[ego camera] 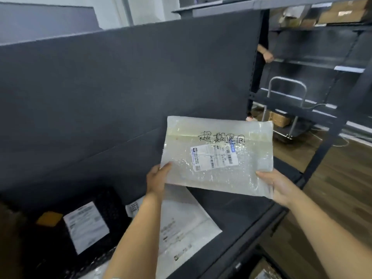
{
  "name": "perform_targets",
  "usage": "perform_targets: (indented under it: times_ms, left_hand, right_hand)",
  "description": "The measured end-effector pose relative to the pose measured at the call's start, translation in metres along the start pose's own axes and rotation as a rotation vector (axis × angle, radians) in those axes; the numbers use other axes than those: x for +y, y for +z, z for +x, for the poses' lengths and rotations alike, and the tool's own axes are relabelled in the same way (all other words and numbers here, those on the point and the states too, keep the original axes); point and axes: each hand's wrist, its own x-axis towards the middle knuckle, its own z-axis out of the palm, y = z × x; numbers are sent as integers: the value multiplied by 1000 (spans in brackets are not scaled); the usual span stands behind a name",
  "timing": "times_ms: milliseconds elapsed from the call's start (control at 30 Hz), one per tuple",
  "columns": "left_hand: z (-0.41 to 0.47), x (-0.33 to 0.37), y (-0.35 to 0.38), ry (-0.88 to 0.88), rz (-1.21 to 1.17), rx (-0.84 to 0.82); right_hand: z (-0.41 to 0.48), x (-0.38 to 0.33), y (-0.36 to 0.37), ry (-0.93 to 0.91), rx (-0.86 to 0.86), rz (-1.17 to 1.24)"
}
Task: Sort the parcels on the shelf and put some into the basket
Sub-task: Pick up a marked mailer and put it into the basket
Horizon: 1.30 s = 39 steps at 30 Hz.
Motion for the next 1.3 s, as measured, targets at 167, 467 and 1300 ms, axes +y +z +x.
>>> perform_targets:
  times_ms: [167,467,1300]
  left_hand:
    - [-38,25,-79,37,47,121]
    - [-85,47,-176,110,-151,158]
    - [-109,86,-242,343,-221,84]
  right_hand:
    - [-19,-8,62,-74,-154,-117]
    - [-53,-19,164,-211,-349,-335]
    - [-61,10,240,-293,-199,-254]
